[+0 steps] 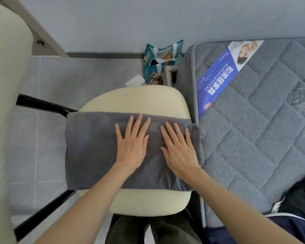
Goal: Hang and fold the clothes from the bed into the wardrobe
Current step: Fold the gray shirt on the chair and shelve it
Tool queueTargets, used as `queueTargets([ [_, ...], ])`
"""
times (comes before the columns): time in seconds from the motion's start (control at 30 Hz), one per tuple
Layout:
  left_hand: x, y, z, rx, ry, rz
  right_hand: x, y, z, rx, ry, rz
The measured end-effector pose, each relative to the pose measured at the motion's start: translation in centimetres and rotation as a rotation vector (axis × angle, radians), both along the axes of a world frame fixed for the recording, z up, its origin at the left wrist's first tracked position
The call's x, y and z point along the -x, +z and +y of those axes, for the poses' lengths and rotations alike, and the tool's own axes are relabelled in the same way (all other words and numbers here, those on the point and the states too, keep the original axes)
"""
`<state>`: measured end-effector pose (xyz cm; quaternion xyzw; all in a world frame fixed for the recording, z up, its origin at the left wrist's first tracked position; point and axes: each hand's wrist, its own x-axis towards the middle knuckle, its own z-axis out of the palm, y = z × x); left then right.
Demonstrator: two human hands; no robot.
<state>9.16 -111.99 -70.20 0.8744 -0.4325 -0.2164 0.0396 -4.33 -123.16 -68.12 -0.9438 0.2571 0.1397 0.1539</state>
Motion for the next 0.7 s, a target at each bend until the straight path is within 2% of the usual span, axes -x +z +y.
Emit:
queueTargets([
  [0.07, -0.5, -1.7, 1.7, -0.164, 0.064, 0.027, 2.5, -1.0, -0.6, -0.006, -0.088, 0.065],
  [0.2, -4.2, -2.4, 3.6, -0.275, 0.206, 0.056, 4.3, -1.5, -1.7, 0.027, -0.131, 0.157],
  [0.33, -7.5, -0.7, 2.9, -0.224, 0.046, -0.081, 2.7, 0.5, -0.1, 0.020, -0.091, 0.100],
  [0.43, -9.0, 0.4, 1.6, -0.223, -0.126, -0.104, 1.8, 2.1, 1.9, -0.032, 0.119, 0.061],
  [0.5, -8.9, 0.9, 1.0, -0.203, -0.111, -0.087, 1.3, 2.0, 3.2, -0.134, 0.194, 0.142],
  [0.57, -8.7, 1.3, 1.0, -0.190, -0.033, -0.035, 0.7, 1.7, 3.8, -0.194, 0.134, 0.185],
  [0.7, -8.2, 1.8, 2.7, -0.238, 0.037, 0.001, -0.9, 2.0, 3.7, -0.156, 0.119, 0.212],
])
